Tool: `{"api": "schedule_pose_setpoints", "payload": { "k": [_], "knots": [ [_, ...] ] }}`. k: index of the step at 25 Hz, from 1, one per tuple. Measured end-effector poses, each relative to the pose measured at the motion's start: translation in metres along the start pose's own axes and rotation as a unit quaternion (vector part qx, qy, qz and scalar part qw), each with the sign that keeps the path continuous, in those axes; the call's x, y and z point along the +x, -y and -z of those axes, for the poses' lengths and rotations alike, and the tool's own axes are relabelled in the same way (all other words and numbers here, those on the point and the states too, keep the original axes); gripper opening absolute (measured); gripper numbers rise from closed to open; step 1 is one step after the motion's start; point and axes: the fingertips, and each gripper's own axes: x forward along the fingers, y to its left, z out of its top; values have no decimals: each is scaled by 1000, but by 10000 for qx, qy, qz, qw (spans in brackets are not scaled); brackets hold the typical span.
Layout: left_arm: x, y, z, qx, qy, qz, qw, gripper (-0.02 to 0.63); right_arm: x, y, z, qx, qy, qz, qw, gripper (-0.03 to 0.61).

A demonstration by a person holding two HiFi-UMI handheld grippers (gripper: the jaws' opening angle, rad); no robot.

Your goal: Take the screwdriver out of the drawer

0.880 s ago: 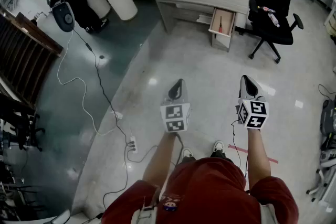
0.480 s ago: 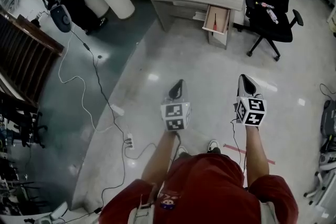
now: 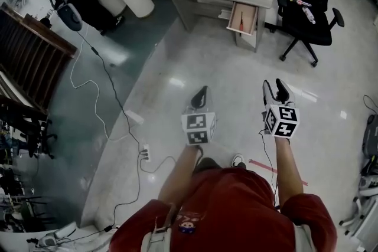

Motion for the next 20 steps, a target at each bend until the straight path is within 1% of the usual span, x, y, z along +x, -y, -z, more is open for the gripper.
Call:
{"api": "schedule_pose_setpoints", "payload": {
  "k": [2,9,13,20],
  "knots": [
    [-1,2,1,5,-27,-26,10000,1,0,1,2,33,-34,-20,10000,189],
    [4,3,10,-69,-94,-47,9999,2,6,-3,14,44,-221,-127,9997,189],
    [13,-3,20,-129,-129,-35,9998,1,16,-4,21,44,-265,-111,9996,189],
    [43,-24,22,-177,-114,71,9998,2,48,-10,22,20,-328,-49,9994,189]
  ]
}}
